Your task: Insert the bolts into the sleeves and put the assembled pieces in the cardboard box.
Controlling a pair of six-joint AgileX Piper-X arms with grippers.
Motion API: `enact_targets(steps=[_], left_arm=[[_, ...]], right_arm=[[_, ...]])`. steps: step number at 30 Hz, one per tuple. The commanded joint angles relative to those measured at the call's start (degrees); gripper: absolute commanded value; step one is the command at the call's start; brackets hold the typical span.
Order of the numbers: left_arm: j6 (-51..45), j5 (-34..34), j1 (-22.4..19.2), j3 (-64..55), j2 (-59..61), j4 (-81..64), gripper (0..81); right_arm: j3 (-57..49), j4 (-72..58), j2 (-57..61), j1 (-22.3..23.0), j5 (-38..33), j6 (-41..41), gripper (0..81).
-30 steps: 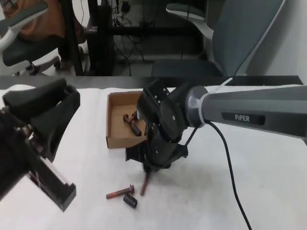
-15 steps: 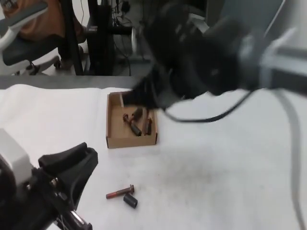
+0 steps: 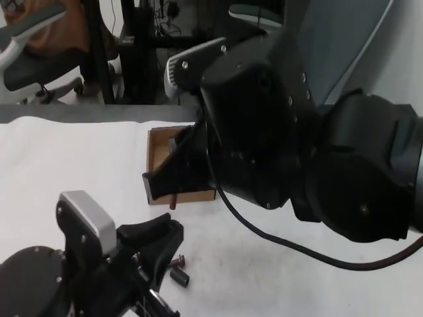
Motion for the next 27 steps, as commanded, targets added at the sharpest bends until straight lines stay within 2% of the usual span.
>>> enact_targets(steps=[1,12,27], left_arm=[[1.1,-0.8,-0.8,-0.2,1.4,-3.2,1.8],[4.3,-4.1,-0.5,-0.2,1.5,-2.2,1.8],[3.8,-3.8,-0.5,-0.3,1.5,-5.6,1.8]], right_arm=[[-0.1,-1.3,-1.1,0.3,-0.8,-1.5,0.4],[-0.1,0.5,-3.8,1.4,-2.5,-1.5,0.4],[3.0,0.8,-3.6,2.5,-2.4,-1.5,0.4]])
